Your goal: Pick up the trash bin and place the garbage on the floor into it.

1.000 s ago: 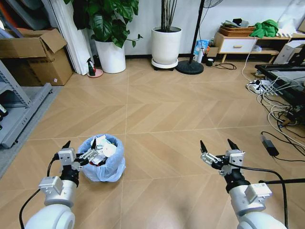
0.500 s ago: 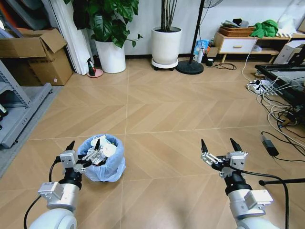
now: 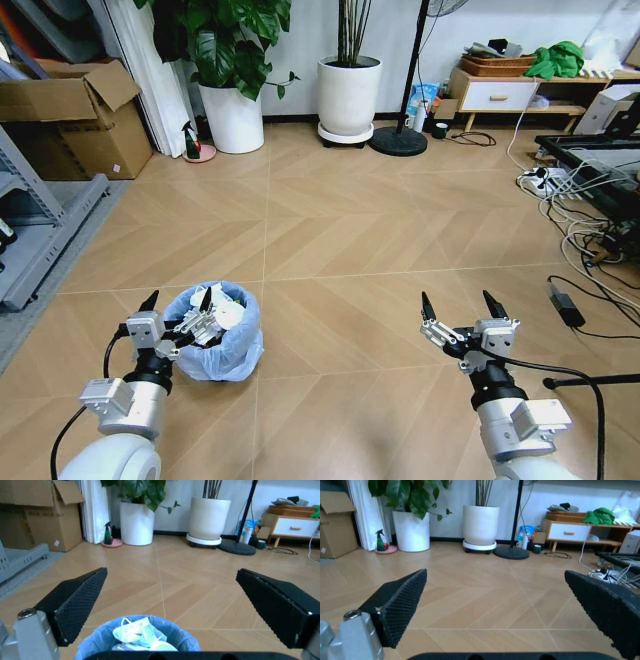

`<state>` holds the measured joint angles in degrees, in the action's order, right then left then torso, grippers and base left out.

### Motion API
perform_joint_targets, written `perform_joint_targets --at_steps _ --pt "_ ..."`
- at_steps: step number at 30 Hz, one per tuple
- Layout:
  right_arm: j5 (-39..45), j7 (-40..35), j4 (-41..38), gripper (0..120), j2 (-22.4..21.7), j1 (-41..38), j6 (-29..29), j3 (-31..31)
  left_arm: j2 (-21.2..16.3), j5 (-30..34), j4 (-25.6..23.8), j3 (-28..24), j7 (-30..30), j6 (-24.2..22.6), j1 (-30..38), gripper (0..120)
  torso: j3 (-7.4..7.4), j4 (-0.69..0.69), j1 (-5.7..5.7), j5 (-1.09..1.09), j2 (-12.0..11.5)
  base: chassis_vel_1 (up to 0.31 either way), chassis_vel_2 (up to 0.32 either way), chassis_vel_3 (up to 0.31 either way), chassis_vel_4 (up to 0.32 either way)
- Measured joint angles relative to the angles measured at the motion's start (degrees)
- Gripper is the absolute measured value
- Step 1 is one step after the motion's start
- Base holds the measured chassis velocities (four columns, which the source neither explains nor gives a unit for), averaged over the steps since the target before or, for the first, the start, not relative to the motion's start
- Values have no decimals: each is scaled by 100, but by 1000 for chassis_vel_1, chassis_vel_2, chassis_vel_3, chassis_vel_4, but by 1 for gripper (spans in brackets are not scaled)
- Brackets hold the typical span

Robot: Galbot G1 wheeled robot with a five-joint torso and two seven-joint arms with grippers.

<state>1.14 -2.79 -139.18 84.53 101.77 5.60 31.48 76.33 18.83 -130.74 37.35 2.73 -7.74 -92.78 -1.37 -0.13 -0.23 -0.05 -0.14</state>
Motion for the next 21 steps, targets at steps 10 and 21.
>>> perform_joint_targets --at_steps 10,21 --pt "4 -3 0 100 -3 -2 6 0 -3 -1 0 0 5 -5 1 100 0 0 0 0 0 0 0 0 0" --pt "7 -4 4 100 -5 -3 9 1 -3 -1 2 1 8 -11 2 100 0 0 0 0 0 0 0 0 0"
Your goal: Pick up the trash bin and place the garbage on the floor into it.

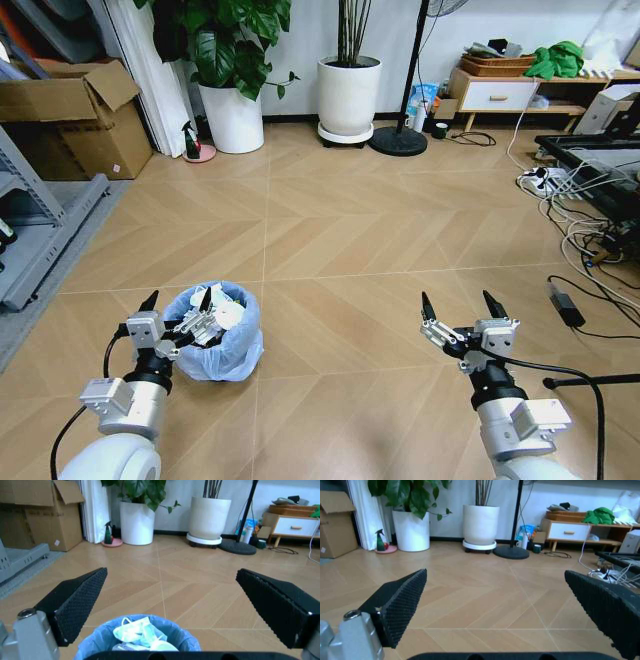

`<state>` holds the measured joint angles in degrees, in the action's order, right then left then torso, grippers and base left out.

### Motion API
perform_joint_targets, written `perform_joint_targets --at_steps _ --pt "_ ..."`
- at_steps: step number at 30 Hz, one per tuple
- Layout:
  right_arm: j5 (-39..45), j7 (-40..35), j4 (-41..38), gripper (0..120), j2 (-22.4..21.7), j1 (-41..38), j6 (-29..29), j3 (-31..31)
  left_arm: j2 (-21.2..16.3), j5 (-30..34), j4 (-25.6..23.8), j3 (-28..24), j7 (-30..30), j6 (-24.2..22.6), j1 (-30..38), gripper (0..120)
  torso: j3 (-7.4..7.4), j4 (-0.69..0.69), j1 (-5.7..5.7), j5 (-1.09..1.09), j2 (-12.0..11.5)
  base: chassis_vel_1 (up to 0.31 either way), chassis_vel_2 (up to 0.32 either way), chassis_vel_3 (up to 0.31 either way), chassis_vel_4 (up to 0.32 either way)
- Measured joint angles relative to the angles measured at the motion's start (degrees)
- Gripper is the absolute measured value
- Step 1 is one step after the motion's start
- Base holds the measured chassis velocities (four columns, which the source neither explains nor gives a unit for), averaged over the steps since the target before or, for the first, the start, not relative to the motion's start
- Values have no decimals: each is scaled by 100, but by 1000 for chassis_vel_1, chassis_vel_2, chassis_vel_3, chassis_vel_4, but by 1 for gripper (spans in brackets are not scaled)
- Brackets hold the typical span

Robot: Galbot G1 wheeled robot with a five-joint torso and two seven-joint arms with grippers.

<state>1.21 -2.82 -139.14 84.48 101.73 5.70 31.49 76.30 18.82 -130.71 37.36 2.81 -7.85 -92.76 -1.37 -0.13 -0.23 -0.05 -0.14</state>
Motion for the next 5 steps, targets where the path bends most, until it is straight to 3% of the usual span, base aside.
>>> perform_joint_targets --at_steps 5 --pt "2 0 2 100 0 0 0 0 0 0 1 0 0 -1 0 100 0 0 0 0 0 0 0 0 0"
